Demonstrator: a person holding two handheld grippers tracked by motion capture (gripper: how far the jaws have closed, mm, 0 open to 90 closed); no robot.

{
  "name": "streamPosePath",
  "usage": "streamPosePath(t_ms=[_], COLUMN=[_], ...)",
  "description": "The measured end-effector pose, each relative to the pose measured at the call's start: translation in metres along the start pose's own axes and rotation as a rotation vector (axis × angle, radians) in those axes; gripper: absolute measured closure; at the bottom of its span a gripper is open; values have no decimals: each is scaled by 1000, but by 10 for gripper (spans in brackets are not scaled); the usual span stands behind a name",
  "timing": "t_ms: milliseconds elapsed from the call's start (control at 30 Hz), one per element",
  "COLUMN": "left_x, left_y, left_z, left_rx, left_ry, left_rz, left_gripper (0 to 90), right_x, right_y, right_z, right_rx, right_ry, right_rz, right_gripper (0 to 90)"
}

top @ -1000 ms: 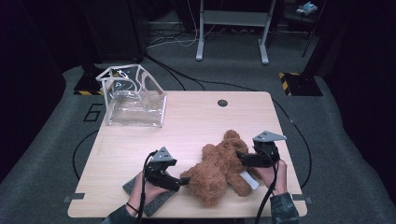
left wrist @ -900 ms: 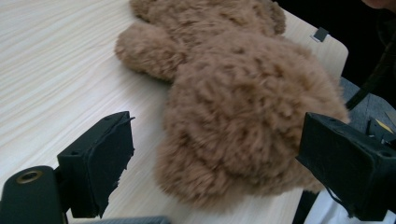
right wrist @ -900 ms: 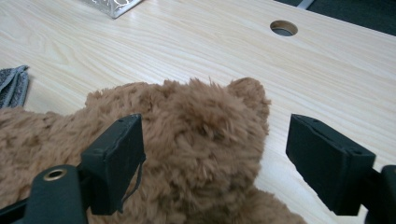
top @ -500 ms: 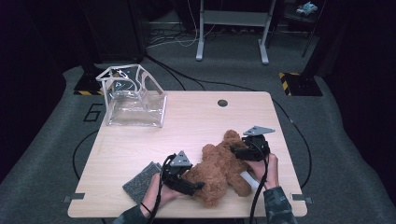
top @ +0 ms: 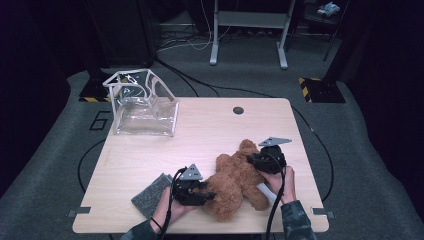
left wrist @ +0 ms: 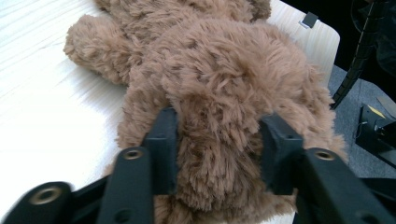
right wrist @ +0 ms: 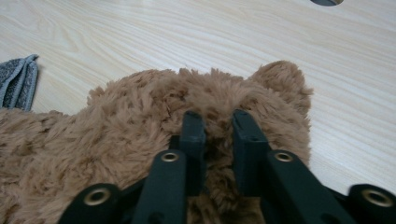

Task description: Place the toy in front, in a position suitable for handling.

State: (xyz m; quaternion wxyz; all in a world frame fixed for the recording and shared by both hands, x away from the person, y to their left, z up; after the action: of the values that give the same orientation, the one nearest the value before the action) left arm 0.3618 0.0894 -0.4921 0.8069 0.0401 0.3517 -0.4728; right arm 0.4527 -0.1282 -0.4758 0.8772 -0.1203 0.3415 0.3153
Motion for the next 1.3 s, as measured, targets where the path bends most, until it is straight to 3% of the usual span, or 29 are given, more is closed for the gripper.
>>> streamPosePath(t_ms=[133, 233, 433, 633, 767, 933, 1300], left_x=[0, -4, -7, -11, -13, -20, -31], left_y=[-1, -3, -4, 3, 6, 20, 67], left_z=[-2, -1, 2, 7, 12, 24, 54], left_rx=[18, 34, 31, 48, 37, 33, 27], left_ry=[-30, -54, -72, -71, -90, -110, -126], left_rz=[6, 12, -6, -4, -7, 4, 60], left_gripper=[699, 727, 752, 760, 762, 770, 786], right_x=[2, -1, -13, -21, -24, -29, -26], right_y=[4, 3, 1, 1, 1, -2, -7], right_z=[-1, -1, 5, 14, 20, 34, 67], right_rx=[-1, -6, -9, -14, -20, -34, -57], right_ry=[-7, -45, -83, -116, -124, -143, -149], right_rz=[-16, -29, -41, -64, -72, -95, -131], right_gripper=[847, 858, 863, 865, 866, 867, 870])
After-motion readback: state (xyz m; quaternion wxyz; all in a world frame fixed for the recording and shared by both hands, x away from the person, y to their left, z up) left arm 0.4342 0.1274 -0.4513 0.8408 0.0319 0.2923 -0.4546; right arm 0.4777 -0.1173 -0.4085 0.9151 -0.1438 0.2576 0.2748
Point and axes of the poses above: each handheld gripper's, and its own axes: x roughly forward along the jaws, z roughly out of its top, y roughly to its left, the point moved 6 cm from there along x, roughly forward along the jaws, and after that the axes turned 6 degrees about -x, right-handed, at the moved point
